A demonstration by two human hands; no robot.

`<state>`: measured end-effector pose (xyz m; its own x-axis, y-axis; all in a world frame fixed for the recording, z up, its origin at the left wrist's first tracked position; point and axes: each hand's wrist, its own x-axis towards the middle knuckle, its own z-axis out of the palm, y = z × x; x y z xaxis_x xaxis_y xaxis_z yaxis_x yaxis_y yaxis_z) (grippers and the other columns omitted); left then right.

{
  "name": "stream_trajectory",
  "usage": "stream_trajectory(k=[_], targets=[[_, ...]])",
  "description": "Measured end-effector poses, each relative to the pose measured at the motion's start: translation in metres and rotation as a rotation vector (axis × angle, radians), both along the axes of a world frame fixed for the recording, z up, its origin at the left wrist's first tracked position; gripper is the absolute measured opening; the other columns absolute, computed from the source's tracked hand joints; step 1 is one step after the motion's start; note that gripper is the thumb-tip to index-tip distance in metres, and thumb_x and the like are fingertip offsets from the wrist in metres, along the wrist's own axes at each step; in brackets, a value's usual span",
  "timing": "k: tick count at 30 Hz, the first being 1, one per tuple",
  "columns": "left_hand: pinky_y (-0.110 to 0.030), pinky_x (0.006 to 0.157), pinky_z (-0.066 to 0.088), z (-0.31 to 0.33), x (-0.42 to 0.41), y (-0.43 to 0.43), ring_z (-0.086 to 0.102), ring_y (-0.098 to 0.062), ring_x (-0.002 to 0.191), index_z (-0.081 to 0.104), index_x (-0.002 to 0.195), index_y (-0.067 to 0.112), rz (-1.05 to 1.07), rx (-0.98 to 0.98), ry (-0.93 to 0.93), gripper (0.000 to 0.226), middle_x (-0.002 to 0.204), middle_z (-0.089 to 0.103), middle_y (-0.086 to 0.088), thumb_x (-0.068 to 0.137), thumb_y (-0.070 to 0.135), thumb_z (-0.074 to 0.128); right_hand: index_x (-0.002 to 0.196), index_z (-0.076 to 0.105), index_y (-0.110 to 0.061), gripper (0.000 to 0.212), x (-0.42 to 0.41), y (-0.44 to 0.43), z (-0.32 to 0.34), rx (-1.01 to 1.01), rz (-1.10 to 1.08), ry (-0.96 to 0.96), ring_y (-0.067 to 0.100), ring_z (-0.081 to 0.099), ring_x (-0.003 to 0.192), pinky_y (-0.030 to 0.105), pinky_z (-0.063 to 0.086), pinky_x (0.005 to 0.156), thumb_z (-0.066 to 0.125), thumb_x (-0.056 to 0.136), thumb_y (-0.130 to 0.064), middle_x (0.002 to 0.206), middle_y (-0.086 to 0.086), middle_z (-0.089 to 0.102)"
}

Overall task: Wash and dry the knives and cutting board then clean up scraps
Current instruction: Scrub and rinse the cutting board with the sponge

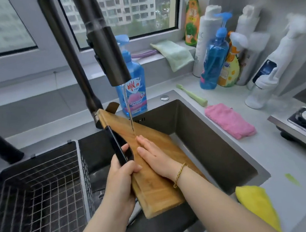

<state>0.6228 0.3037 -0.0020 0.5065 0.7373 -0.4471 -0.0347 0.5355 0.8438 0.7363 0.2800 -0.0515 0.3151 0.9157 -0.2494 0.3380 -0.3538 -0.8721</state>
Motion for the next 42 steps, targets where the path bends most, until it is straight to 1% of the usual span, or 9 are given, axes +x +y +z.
stream_trajectory(k=[5,13,18,20,25,31,34,39,42], targets=[[-0.034,0.061,0.046,-0.003,0.004,-0.001,0.059,-0.025,0.083,0.054,0.098,0.03,0.008,0.004,0.034,0.051,0.097,0.062,-0.011,0.08,-0.015,0.037,0.147,0.016,-0.014,0.05,0.021,0.008,-0.025,-0.137,-0.149,0.07,0.016,0.005,0.144,0.028,0.003,0.116,0.021,0.1,-0.034,0.156,0.003,0.008],[-0.029,0.05,0.049,-0.001,-0.003,0.002,0.058,-0.02,0.067,0.058,0.098,0.026,-0.01,0.013,0.059,0.051,0.08,0.064,-0.007,0.079,-0.017,0.036,0.145,0.021,-0.024,0.045,0.003,0.038,-0.014,0.091,-0.016,0.029,0.009,0.005,0.143,0.029,0.003,0.117,0.024,0.1,-0.03,0.155,-0.006,0.011],[-0.033,0.058,0.049,-0.001,-0.012,0.002,0.06,-0.024,0.07,0.061,0.095,0.023,-0.052,0.007,0.039,0.046,0.07,0.07,-0.003,0.064,-0.011,0.053,0.144,0.025,-0.018,0.046,0.028,0.04,-0.041,-0.067,-0.245,0.08,0.017,0.015,0.142,0.034,0.01,0.118,0.025,0.1,-0.03,0.154,0.002,0.02],[-0.036,0.062,0.048,0.0,-0.019,0.003,0.059,-0.026,0.073,0.062,0.095,0.024,-0.079,0.031,0.049,0.054,0.081,0.07,-0.006,0.049,-0.002,0.05,0.144,0.026,-0.017,0.047,0.037,0.039,-0.044,-0.084,-0.354,0.154,0.019,0.02,0.141,0.036,0.014,0.117,0.027,0.1,-0.033,0.152,0.003,0.024],[-0.037,0.065,0.048,0.008,-0.039,0.01,0.061,-0.028,0.08,0.069,0.083,0.031,-0.131,0.091,0.067,0.051,0.094,0.069,-0.004,0.045,0.004,0.047,0.145,0.024,-0.017,0.051,0.058,0.032,-0.036,-0.098,-0.573,0.28,0.023,0.026,0.138,0.038,0.019,0.114,0.028,0.099,-0.039,0.15,0.004,0.028],[-0.036,0.064,0.049,0.025,-0.062,0.011,0.063,-0.021,0.067,0.07,0.076,0.035,-0.265,0.183,0.043,0.051,0.085,0.072,0.002,0.046,0.001,0.047,0.144,0.025,-0.019,0.051,0.078,0.04,0.007,-0.004,-0.57,0.078,0.022,0.025,0.139,0.041,0.018,0.116,0.025,0.099,-0.04,0.15,0.002,0.028],[-0.037,0.067,0.049,0.026,-0.063,0.014,0.063,-0.025,0.072,0.07,0.079,0.033,-0.293,0.21,0.053,0.05,0.091,0.071,0.001,0.046,0.001,0.049,0.135,0.041,-0.01,0.049,0.075,0.049,0.031,0.008,-0.436,0.106,0.016,0.042,0.12,0.028,0.029,0.1,0.019,0.1,-0.037,0.133,0.003,0.047],[-0.029,0.054,0.051,0.018,-0.066,0.018,0.064,-0.018,0.064,0.069,0.078,0.03,-0.306,0.25,0.083,0.047,0.087,0.072,0.003,0.046,0.002,0.049,0.125,0.052,-0.008,0.056,0.055,0.061,0.035,-0.022,-0.384,0.112,0.018,0.05,0.102,0.03,0.036,0.091,0.02,0.098,-0.045,0.119,0.01,0.055],[-0.036,0.066,0.048,0.016,-0.075,0.023,0.06,-0.025,0.074,0.068,0.079,0.034,-0.33,0.322,0.123,0.05,0.093,0.07,-0.002,0.038,0.009,0.058,0.115,0.056,-0.008,0.056,0.048,0.065,0.032,0.019,-0.448,0.123,0.016,0.052,0.091,0.027,0.038,0.081,0.019,0.098,-0.045,0.098,0.005,0.056]])
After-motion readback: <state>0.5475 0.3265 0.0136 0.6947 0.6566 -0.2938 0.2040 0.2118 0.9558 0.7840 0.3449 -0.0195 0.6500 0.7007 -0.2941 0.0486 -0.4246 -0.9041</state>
